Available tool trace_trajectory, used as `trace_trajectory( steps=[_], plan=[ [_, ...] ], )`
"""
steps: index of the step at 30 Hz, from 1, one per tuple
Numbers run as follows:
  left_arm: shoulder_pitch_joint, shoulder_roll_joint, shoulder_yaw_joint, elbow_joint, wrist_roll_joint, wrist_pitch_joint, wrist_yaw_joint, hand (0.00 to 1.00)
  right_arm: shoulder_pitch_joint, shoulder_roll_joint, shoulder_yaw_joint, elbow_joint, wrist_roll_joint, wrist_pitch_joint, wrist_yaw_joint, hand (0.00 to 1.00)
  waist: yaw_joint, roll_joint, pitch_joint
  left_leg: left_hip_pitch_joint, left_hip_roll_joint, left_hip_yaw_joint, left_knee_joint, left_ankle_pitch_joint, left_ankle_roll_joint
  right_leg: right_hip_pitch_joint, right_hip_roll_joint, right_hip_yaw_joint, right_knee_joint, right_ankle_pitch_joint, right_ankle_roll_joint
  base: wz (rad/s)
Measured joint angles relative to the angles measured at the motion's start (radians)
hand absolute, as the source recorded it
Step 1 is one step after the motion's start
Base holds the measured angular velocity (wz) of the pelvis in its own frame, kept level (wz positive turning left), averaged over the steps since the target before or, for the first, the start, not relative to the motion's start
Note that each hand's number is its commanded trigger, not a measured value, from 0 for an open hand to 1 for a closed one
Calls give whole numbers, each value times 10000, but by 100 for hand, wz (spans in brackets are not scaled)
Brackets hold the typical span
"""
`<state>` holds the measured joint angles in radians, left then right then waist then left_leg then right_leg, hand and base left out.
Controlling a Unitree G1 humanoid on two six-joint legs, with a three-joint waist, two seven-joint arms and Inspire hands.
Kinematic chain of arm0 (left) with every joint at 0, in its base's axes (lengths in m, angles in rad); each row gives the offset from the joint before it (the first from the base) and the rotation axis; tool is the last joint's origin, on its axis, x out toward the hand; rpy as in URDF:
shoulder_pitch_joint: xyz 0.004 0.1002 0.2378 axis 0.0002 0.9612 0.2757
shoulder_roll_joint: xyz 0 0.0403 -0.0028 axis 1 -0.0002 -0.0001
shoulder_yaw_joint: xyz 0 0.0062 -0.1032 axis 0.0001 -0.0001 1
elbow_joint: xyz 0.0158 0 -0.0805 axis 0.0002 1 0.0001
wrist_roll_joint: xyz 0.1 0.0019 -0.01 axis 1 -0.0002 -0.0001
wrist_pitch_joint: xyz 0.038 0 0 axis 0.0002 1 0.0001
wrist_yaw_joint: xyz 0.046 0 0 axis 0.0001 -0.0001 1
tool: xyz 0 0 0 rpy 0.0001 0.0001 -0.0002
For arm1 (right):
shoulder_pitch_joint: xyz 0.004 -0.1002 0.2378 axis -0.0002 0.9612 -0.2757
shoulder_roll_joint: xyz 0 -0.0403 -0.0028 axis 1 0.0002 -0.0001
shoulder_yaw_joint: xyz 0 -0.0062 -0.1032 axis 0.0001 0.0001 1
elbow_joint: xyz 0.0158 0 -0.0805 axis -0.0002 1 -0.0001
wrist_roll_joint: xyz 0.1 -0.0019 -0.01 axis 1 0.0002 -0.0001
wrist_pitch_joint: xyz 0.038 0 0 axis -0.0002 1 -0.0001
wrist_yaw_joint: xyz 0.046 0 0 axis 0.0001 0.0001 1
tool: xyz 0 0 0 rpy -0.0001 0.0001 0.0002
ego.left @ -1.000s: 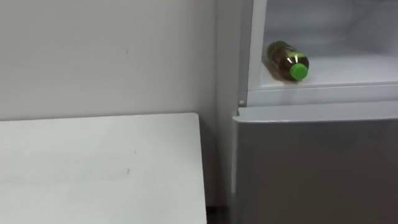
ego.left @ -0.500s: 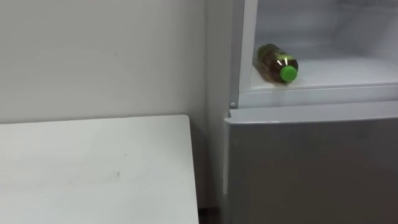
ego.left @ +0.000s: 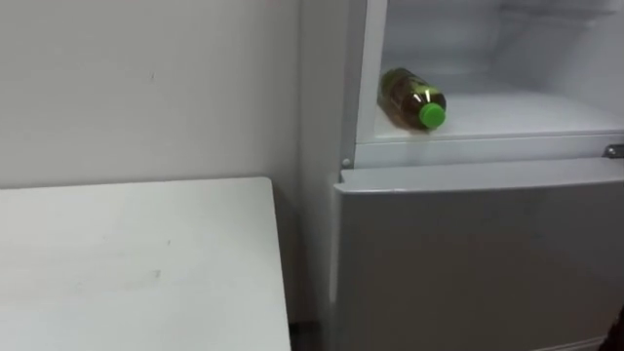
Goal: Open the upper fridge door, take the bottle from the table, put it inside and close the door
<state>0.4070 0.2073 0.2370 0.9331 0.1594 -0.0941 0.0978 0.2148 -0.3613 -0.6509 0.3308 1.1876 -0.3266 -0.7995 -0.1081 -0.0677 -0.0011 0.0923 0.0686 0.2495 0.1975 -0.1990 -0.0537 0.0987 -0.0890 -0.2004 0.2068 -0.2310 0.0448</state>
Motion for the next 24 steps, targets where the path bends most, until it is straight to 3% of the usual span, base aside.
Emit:
trace_trajectory(
  steps=[14,17,24],
  plan=[
    [105,-11,155,251,336,-69,-203,0,-217,-118,-482,-3843,-1516,-70,-89,0,75,-66,23,37,20,141,-2,-2,-1,-15,10,68,19,-2,-2,-2],
    [115,-19,145,301,345,-51,-221,0,-436,-293,-479,-4417,-1744,-70,-39,0,49,-72,27,-88,22,139,0,-3,0,-143,10,55,47,-2,0,1],
    [4,-55,136,764,302,-71,-319,0,-772,-293,-459,-4730,-1678,-87,-173,0,96,-10,50,-119,31,171,0,-4,2,-248,15,124,209,-5,-8,-3]
  ],
)
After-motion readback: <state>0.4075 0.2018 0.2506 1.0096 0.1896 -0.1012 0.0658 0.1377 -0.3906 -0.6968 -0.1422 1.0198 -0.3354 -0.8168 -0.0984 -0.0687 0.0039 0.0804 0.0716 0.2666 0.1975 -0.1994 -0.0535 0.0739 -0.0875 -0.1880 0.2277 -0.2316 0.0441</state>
